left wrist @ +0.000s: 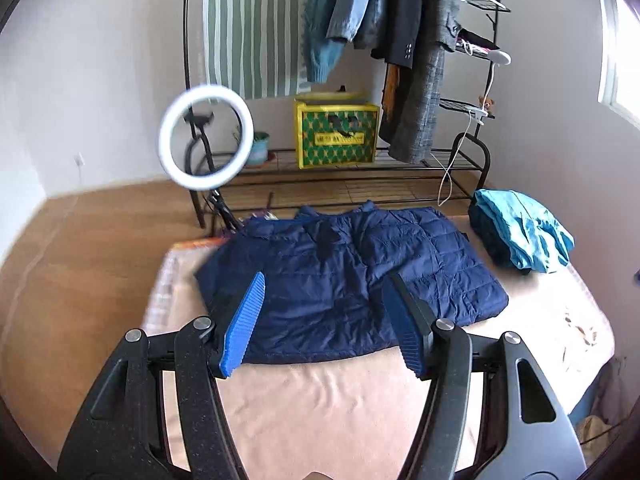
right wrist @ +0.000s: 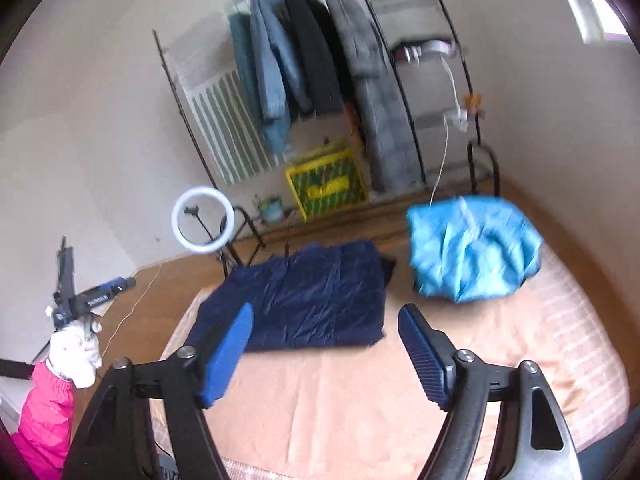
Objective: Fold large clothes
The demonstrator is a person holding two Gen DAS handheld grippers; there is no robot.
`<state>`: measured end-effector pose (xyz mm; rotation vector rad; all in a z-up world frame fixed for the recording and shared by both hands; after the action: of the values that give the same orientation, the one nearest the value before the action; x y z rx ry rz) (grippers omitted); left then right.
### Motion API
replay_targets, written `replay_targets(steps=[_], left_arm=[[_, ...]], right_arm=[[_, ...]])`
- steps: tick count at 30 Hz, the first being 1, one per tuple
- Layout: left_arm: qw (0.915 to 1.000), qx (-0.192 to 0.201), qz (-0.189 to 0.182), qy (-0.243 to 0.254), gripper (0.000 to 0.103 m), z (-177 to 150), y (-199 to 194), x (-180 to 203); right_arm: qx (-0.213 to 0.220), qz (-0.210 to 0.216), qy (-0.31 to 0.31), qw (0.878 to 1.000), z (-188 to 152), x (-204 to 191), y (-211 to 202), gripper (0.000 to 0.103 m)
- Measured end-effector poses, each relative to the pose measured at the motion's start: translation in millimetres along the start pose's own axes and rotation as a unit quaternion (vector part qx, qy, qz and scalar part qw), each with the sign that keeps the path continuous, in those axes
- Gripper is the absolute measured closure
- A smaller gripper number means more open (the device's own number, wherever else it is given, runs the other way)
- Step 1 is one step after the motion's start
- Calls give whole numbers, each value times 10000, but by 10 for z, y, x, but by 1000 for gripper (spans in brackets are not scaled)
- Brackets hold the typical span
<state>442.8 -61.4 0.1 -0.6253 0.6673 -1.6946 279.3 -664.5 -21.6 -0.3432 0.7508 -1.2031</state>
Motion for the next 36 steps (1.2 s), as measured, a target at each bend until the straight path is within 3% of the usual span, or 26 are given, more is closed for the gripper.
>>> replay_targets(steps=[2, 7, 14, 18, 21, 25, 27, 29, 32, 36], left_arm=[[9999, -89, -37, -134, 40, -99, 340, 16], [9959, -728, -259, -477, 40, -448, 1350, 128], [9938, -1100, -128, -41, 45, -819, 2224, 428], [9904, -1314, 107, 406, 45, -1048, 2613, 523], [9898, -1325, 80, 510, 45, -1201, 2753, 531], [9922, -1162, -108, 427, 45, -1124, 2627, 501], [9950, -926, -331, 167, 45, -937, 2482, 471], [9972, -706, -255, -32, 45, -758, 2398, 407], [9977, -671, -90, -102, 45, -644, 2450, 334], [9948, -998, -26, -203, 45, -759, 2721, 273]], right_arm=[[-293, 48, 287, 9991, -134, 107, 524, 24], [-897, 407, 1156, 9884, -436, 334, 1608, 24], [-1314, 440, 2110, 9676, -688, 648, 2721, 24], [-1116, 358, 2745, 9544, -714, 894, 3000, 22], [-1006, 328, 3104, 9447, -715, 1015, 3138, 22], [-808, 86, 2813, 9562, -599, 951, 3231, 23], [-855, 31, 2712, 9587, -558, 899, 3311, 41], [-876, -120, 2634, 9606, -535, 877, 3347, 68], [-704, -219, 2461, 9664, -426, 845, 3296, 83], [-499, -396, 1950, 9787, -261, 654, 3140, 90]])
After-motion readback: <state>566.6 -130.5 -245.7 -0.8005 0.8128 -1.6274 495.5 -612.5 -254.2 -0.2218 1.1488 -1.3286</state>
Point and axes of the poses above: each gripper's, at about its wrist camera, not at the fingertips, and y roughly the way its jaws point, x to its right, z to its top, the point moved 7 cm from there along y, roughly the way its jaws point, and after that the axes turned 7 degrees about -x, right-handed, at the moved point
